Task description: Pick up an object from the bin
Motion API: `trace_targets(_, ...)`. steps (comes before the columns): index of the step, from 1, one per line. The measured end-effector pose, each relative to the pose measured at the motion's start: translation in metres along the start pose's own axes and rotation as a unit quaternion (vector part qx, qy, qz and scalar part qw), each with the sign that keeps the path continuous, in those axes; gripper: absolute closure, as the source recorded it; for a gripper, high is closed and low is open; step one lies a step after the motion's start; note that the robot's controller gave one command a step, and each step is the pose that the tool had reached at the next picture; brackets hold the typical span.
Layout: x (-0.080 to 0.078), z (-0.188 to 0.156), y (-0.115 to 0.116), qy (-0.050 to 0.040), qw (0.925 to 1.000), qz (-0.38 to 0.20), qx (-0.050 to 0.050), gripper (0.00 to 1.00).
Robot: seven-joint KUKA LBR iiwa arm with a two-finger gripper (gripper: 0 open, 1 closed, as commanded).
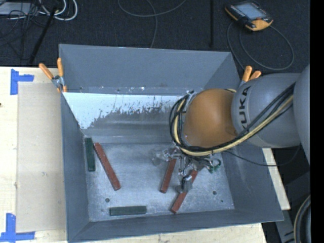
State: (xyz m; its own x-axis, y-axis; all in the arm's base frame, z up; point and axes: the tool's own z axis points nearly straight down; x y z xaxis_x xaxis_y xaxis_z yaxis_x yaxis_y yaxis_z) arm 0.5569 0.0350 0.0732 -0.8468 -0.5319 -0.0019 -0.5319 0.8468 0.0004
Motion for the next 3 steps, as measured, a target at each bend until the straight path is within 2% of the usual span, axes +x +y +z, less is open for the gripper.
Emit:
trace_targets(1, 0.014, 0.003, -0.044, 0.0003, 0.9955, 0.095, 0.0, 1.0)
trace_targets(2, 0.014, 0.003, -0.044, 0.0003, 0.9954, 0.096, 0.0, 1.0)
trace_targets(3, 0.004, -0.041, -0.053, 0.0023, 0.9986, 0.053, -0.001, 1.0)
